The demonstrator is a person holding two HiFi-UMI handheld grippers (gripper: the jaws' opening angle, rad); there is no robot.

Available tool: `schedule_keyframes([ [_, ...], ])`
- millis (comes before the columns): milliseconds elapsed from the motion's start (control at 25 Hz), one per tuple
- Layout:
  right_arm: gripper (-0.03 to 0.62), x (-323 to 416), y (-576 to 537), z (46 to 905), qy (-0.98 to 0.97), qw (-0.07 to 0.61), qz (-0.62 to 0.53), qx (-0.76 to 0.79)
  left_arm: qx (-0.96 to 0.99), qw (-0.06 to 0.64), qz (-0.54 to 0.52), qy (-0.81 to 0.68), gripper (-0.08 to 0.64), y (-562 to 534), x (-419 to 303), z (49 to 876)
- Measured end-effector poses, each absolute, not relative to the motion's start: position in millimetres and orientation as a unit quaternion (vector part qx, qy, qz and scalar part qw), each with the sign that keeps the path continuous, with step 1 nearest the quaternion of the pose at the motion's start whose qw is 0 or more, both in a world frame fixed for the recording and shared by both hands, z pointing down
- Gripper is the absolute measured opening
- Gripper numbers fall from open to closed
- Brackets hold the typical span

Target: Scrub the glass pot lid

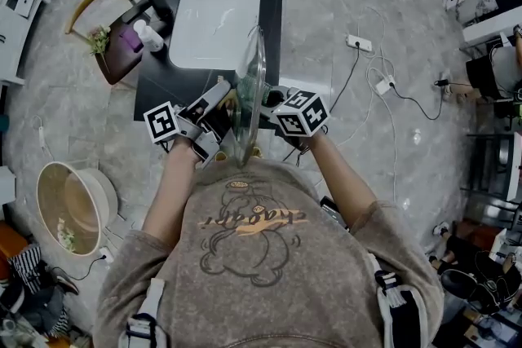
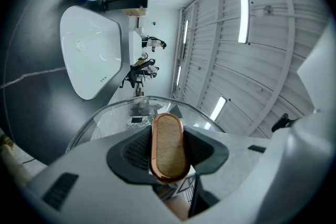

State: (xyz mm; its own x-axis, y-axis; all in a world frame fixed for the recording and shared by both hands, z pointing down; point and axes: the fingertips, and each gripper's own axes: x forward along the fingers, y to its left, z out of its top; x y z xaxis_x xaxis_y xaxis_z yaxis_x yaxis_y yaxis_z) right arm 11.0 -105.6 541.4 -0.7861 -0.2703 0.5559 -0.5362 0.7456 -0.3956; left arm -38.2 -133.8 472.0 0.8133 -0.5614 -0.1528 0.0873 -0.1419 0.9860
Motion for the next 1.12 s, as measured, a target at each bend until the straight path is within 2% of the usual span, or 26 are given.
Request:
schedule_keyframes([
  [440,0.094,28,-109,556,-0.894,0.235,0.290,0.248,0.709,0.633,-0.257,-0.176,0.172,-134,-44,478],
  [1120,0.094,94,-111,525,-0.872,0.163,0.295,0.356,0.695,0.612,-0.294,-0.237,0.172,-141,-109,485],
])
